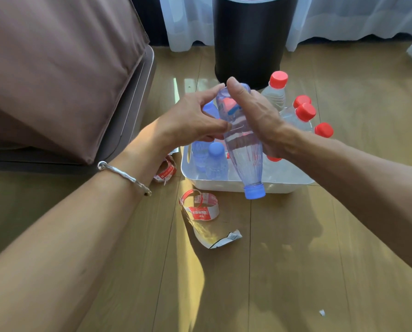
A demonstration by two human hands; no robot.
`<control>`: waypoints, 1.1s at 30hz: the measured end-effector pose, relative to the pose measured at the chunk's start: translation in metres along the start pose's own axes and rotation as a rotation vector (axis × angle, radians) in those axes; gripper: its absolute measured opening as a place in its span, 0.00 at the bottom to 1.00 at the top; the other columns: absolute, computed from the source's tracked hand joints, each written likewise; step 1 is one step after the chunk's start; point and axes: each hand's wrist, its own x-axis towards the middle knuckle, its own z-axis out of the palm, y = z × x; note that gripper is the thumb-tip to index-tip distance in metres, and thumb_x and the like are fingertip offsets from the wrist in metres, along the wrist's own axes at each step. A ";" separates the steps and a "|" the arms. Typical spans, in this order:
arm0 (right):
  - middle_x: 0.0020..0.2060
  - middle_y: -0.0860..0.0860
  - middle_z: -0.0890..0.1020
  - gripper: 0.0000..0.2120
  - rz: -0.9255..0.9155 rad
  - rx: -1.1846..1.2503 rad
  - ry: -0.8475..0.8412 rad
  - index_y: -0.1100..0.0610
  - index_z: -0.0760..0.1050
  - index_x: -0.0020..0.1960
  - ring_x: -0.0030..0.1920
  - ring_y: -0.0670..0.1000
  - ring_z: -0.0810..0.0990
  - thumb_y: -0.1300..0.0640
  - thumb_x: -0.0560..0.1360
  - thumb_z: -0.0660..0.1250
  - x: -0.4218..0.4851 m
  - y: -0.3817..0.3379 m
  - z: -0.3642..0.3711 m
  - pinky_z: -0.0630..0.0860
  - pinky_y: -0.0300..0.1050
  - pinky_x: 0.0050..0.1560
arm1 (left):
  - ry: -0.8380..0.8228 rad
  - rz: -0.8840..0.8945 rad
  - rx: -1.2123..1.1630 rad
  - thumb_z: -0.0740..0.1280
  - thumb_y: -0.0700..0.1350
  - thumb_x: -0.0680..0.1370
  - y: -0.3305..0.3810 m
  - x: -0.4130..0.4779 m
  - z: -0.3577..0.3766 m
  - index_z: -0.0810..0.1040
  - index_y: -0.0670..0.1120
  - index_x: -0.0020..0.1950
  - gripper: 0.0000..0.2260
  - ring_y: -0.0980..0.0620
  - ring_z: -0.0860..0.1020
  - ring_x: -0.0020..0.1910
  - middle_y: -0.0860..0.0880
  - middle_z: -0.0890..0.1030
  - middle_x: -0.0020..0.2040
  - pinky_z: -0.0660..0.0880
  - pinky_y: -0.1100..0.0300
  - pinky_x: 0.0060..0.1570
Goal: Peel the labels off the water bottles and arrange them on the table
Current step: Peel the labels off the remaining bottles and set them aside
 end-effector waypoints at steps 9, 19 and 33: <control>0.46 0.55 0.83 0.17 0.034 0.008 0.026 0.52 0.73 0.55 0.42 0.52 0.86 0.39 0.80 0.59 0.000 0.005 0.005 0.84 0.50 0.46 | 0.071 0.034 0.140 0.67 0.37 0.74 -0.009 0.001 0.008 0.60 0.57 0.78 0.36 0.54 0.85 0.45 0.50 0.86 0.39 0.79 0.50 0.58; 0.43 0.54 0.83 0.15 0.012 -0.080 -0.010 0.50 0.74 0.48 0.43 0.53 0.85 0.40 0.81 0.57 0.002 -0.002 0.004 0.83 0.46 0.46 | -0.070 0.008 0.024 0.71 0.39 0.76 -0.003 -0.007 -0.006 0.60 0.57 0.78 0.35 0.53 0.85 0.48 0.47 0.86 0.46 0.81 0.59 0.51; 0.52 0.57 0.82 0.26 0.092 -0.067 0.028 0.57 0.70 0.64 0.47 0.55 0.85 0.36 0.78 0.60 -0.001 0.008 0.006 0.84 0.53 0.48 | 0.049 0.009 0.090 0.69 0.37 0.76 -0.016 -0.002 0.006 0.67 0.56 0.75 0.30 0.51 0.85 0.45 0.48 0.86 0.41 0.80 0.48 0.57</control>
